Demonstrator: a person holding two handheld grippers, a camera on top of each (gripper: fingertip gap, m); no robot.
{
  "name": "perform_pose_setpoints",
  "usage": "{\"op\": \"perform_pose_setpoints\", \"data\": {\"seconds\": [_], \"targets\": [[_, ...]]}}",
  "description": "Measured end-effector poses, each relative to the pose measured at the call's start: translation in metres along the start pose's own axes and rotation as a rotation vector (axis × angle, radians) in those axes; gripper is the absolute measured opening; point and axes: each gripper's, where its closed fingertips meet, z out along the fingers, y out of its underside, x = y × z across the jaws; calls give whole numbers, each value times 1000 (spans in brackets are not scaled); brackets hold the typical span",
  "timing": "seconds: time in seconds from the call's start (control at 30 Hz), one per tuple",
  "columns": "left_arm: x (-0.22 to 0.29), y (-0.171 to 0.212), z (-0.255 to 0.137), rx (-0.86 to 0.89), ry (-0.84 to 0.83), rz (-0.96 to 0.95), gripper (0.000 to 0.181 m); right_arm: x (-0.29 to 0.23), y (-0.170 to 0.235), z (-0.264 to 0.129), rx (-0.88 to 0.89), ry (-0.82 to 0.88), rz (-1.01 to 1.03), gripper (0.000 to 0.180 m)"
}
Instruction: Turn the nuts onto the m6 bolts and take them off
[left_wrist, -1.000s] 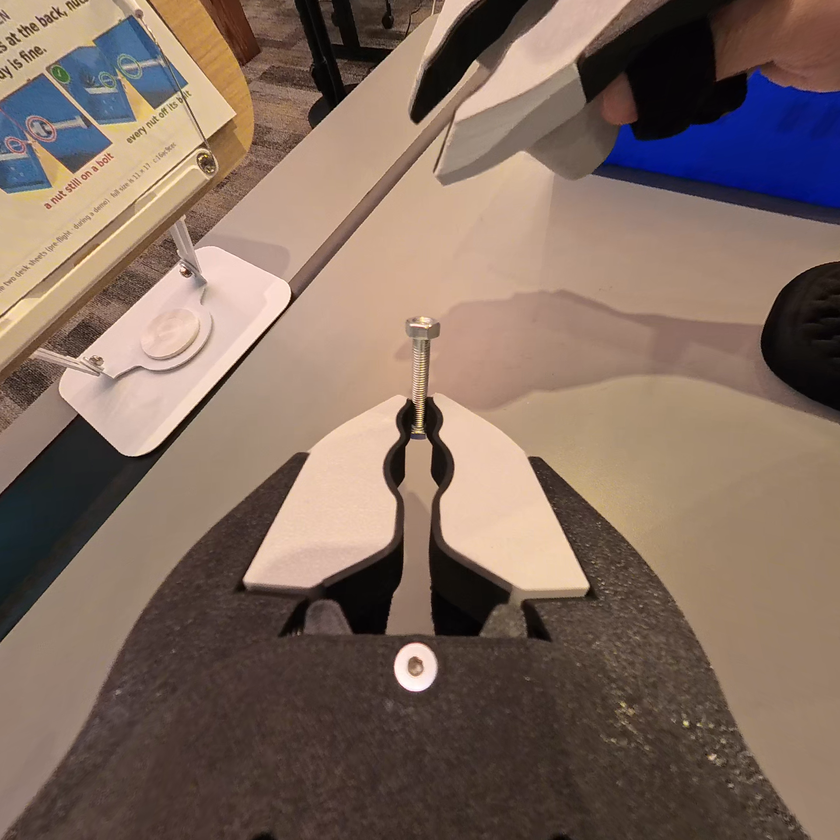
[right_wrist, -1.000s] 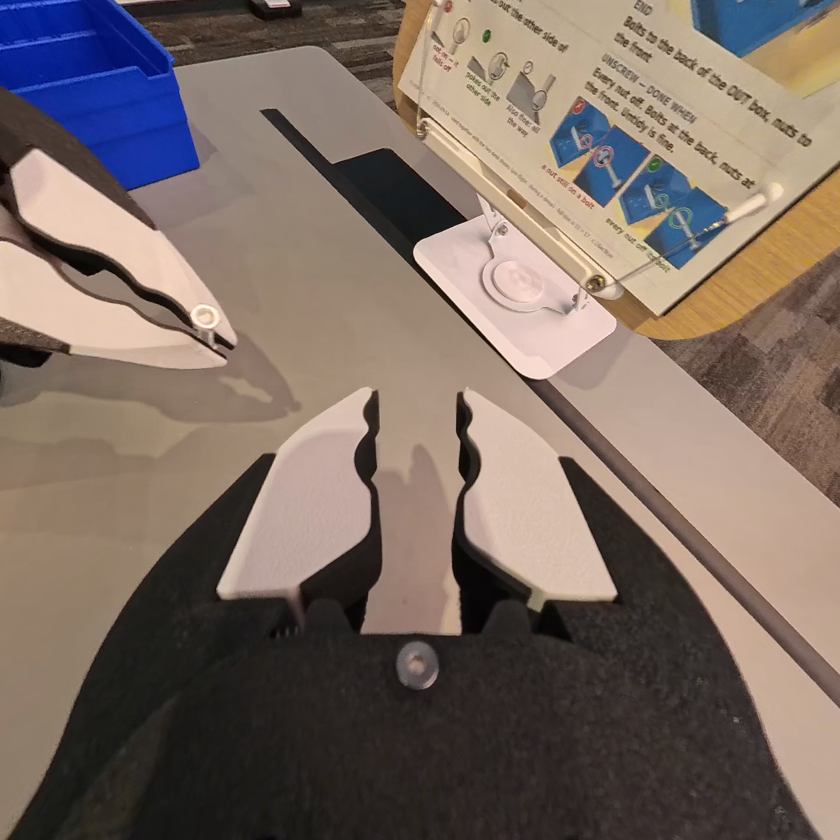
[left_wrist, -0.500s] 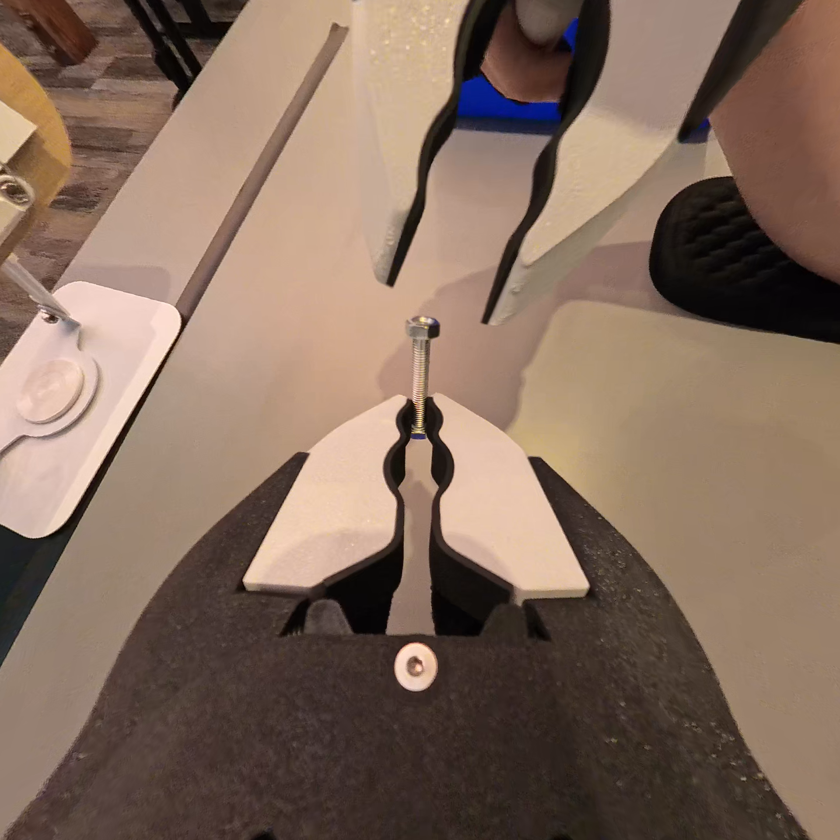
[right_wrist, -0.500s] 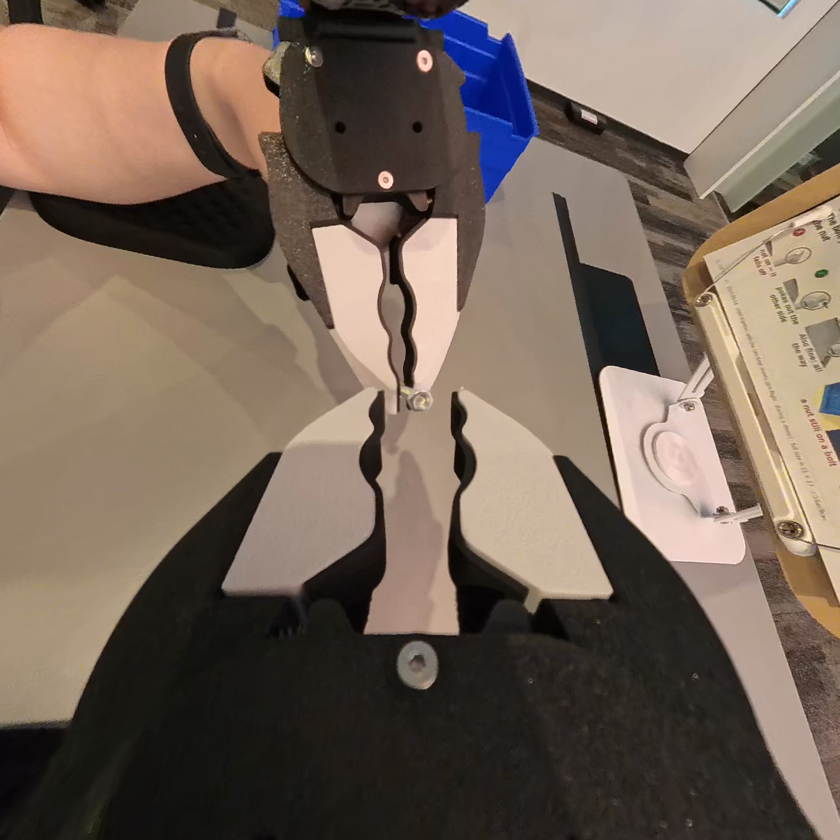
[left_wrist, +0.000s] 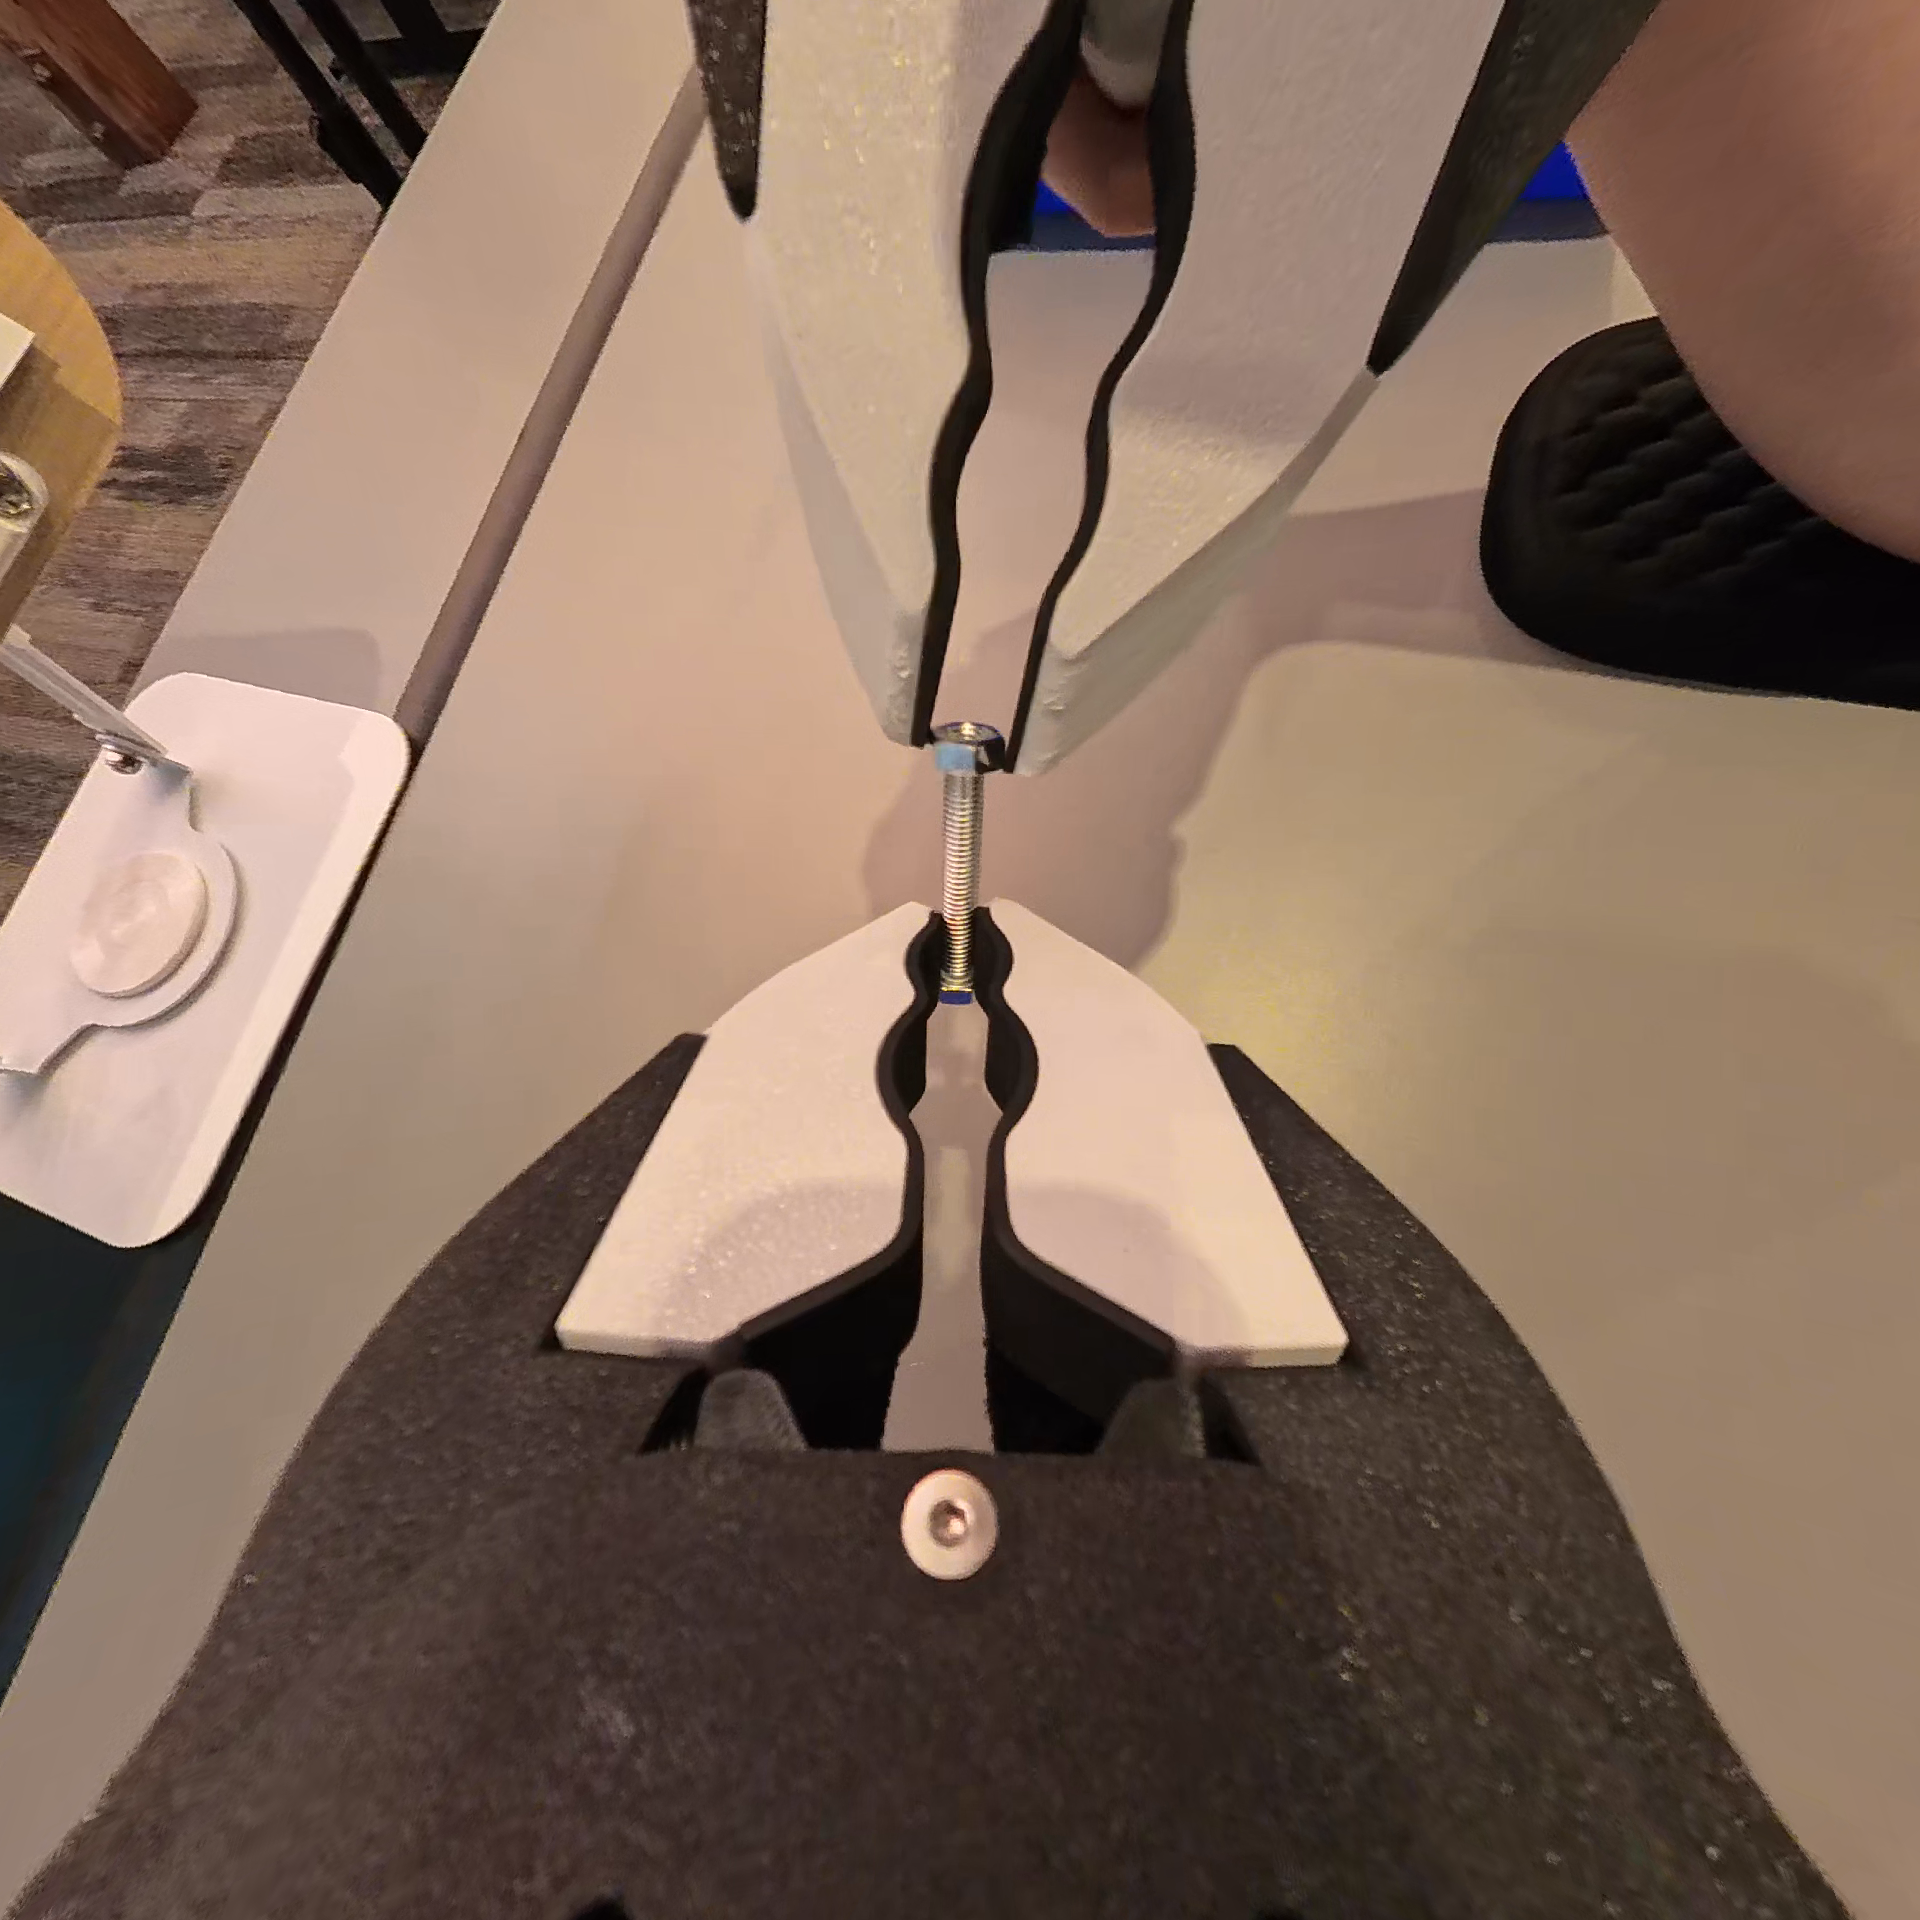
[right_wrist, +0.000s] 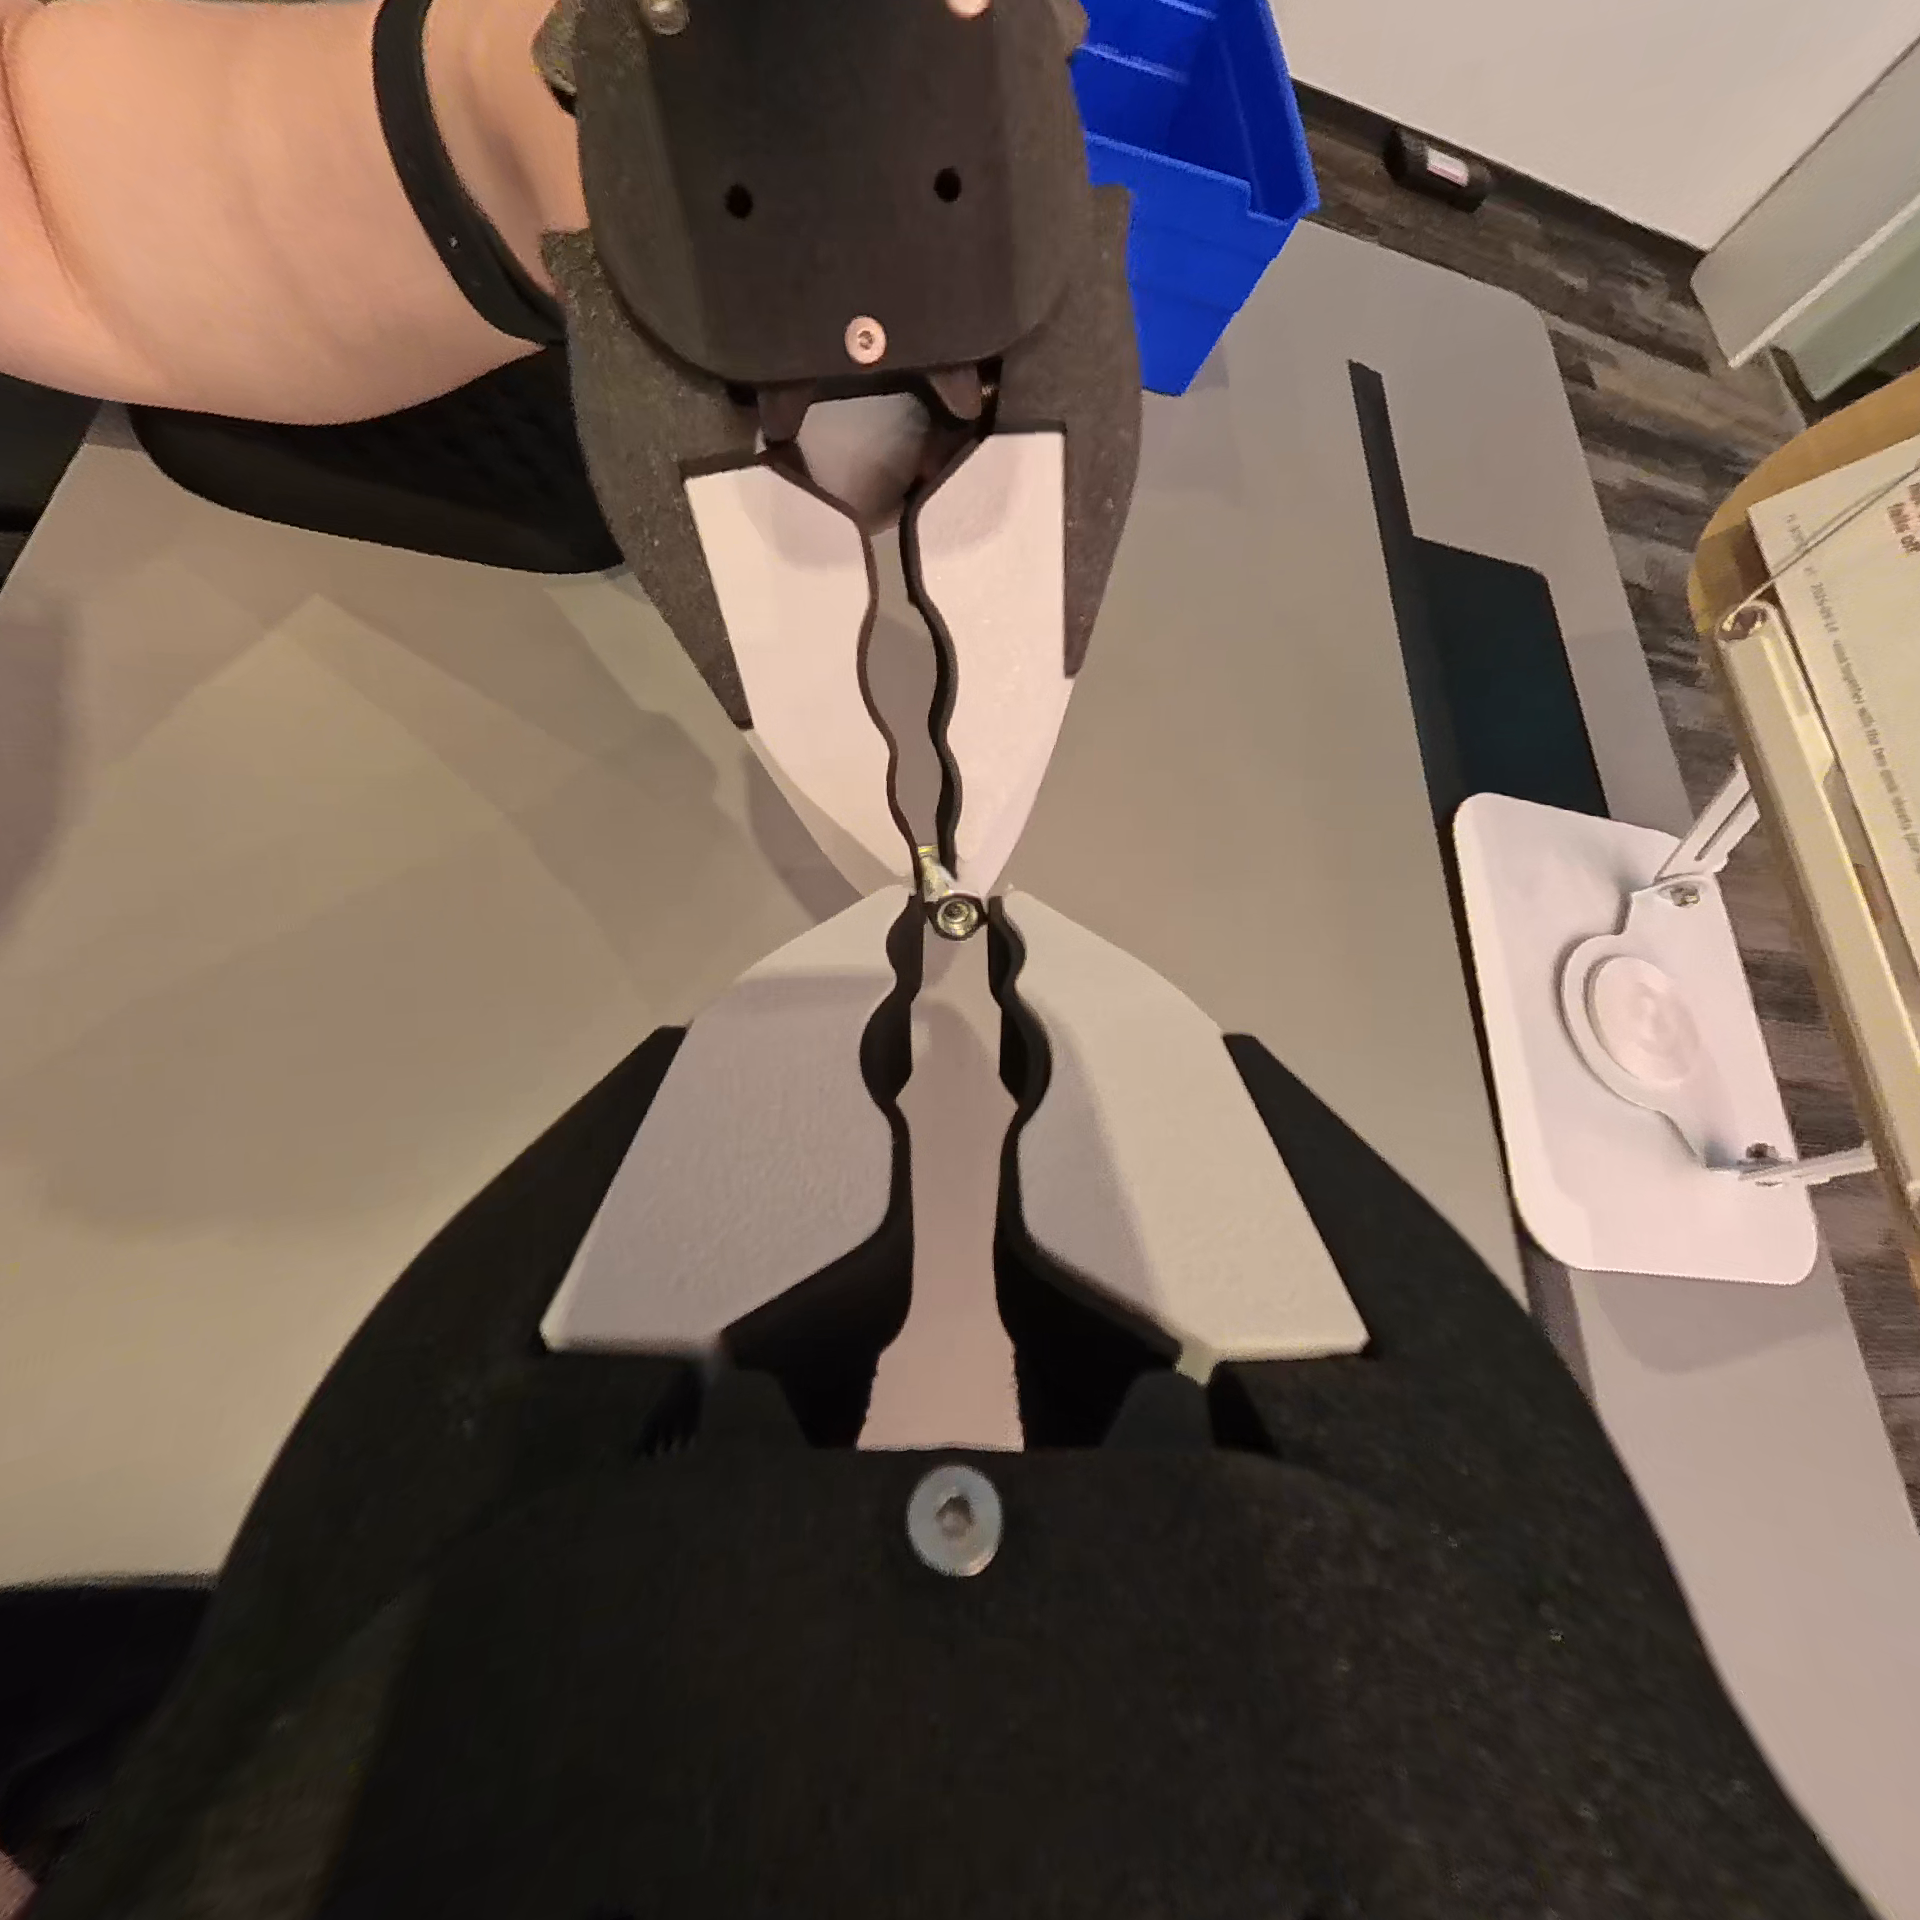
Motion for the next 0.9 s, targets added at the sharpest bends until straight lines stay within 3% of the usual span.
{"op": "perform_pose_setpoints", "data": {"seconds": [0.3,0.43,0.53,0.7,0.9], "targets": [[-23,7,1,-77,-193,-16,5,18,0,10,-9,1,338,11],[-23,5,0,-52,-178,-46,5,20,-3,9,29,-8,360,13],[-23,-1,-4,-13,-161,-61,5,25,-9,2,75,28,327,28],[-19,-26,-18,192,-73,-114,5,31,-35,-29,289,108,166,37],[-8,-63,-39,502,56,-136,5,6,-74,-51,544,-9,60,37]]}}
